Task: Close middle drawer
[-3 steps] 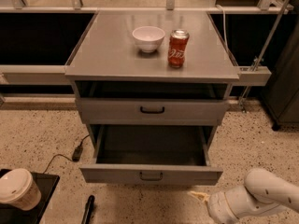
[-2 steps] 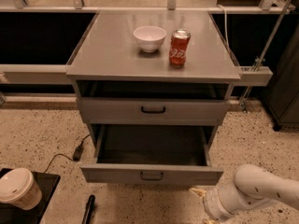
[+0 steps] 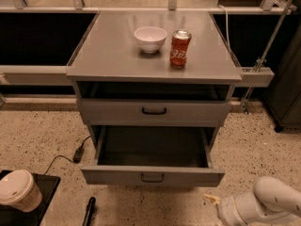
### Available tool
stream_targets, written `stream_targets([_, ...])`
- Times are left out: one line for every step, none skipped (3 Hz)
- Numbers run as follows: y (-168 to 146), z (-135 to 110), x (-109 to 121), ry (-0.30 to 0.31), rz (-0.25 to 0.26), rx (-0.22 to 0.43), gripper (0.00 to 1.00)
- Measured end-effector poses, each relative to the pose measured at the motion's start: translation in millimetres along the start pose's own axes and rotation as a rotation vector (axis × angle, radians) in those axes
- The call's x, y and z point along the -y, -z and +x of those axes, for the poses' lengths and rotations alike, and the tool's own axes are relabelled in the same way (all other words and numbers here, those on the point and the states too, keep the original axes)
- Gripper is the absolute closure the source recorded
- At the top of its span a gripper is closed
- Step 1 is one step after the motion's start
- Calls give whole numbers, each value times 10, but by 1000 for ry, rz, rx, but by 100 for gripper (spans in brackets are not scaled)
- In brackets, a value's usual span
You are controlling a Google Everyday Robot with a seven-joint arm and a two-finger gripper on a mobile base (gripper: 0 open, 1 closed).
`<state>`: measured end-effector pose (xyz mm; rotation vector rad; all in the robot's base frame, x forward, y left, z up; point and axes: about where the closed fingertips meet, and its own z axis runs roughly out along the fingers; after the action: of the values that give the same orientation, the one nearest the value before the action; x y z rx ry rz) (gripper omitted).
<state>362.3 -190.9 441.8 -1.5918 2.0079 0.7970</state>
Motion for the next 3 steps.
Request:
stream_targets([-49, 382, 112, -39, -34, 167, 0])
stream_targets([-187, 681, 460, -84, -33, 257, 0])
stream_targets([-207, 680, 905, -77, 7, 253, 0])
